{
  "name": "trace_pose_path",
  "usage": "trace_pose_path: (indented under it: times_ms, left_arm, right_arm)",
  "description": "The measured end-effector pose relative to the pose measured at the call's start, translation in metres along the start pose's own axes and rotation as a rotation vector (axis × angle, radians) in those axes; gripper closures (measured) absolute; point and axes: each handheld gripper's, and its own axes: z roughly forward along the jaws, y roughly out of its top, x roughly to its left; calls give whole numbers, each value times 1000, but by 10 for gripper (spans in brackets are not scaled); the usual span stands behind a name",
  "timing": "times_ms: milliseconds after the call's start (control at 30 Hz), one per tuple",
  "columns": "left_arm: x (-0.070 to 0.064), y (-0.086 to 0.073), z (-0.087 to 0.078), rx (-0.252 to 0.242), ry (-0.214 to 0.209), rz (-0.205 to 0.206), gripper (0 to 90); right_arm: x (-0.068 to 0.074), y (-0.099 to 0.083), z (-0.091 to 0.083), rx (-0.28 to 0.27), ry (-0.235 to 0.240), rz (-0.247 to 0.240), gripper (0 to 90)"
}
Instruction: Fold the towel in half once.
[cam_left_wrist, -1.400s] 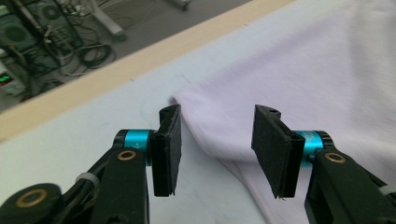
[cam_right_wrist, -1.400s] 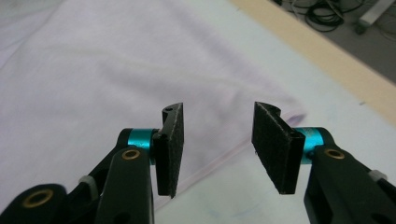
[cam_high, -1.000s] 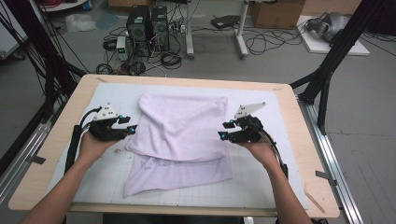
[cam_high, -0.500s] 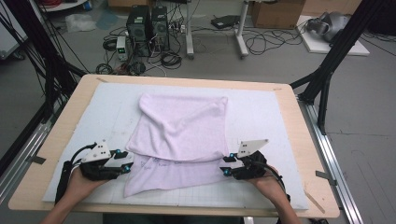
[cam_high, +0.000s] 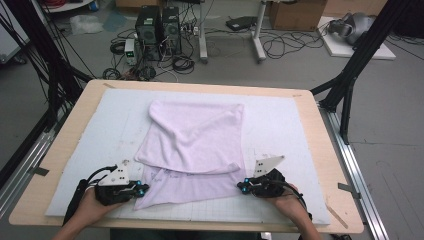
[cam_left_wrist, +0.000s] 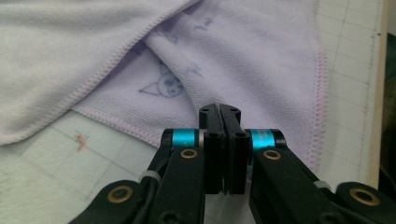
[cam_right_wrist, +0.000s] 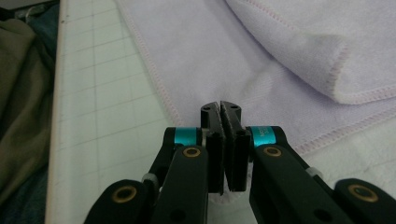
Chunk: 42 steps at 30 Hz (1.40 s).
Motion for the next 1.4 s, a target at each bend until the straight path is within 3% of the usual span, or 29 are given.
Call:
trace_pose_path:
  times_ms: [133,333,467,533,600,633,767,867,933,967,1167,1267,1400]
  left_arm:
    - [6,-2,-11,-20,39,-17,881]
    - [8,1,-22,-41,58,-15,881]
    - [10,1,-24,-57,41,-33,880]
    - [7,1,-22,-48,43,-36,832]
    - [4,0,-22,-51,31,-42,701]
    - [2,0,-22,-54,26,-42,665]
    - [-4,-2,-20,-52,-26,-23,631]
    - [-8,-6,-10,21,-53,2,697]
    - [-9,-9,-9,6,-47,6,783]
    - [-8,-9,-10,9,-51,0,864]
    - [-9,-12,-18,3,-57,-8,876]
    - [0,-7,-24,-36,-4,-32,762]
    - [19,6,-25,-87,63,-45,711]
  right_arm:
    - [7,-3,-9,-26,18,-3,895]
    - [21,-8,-21,-58,44,5,895]
    - [32,-13,-23,-43,50,-4,894]
    - [34,-14,-20,-35,39,-3,838]
    - [32,-13,-19,-69,65,4,748]
    - [33,-11,-19,-67,51,-8,713]
    - [31,-6,-9,-51,53,-30,631]
    - [29,-6,3,8,45,-49,738]
    - [28,-8,2,-5,51,-31,869]
    - [28,-8,1,-3,53,-28,879]
    - [31,-11,-6,-20,66,-30,855]
    - [26,-6,-17,-86,34,-2,716]
    - [10,9,-21,-97,-38,22,613]
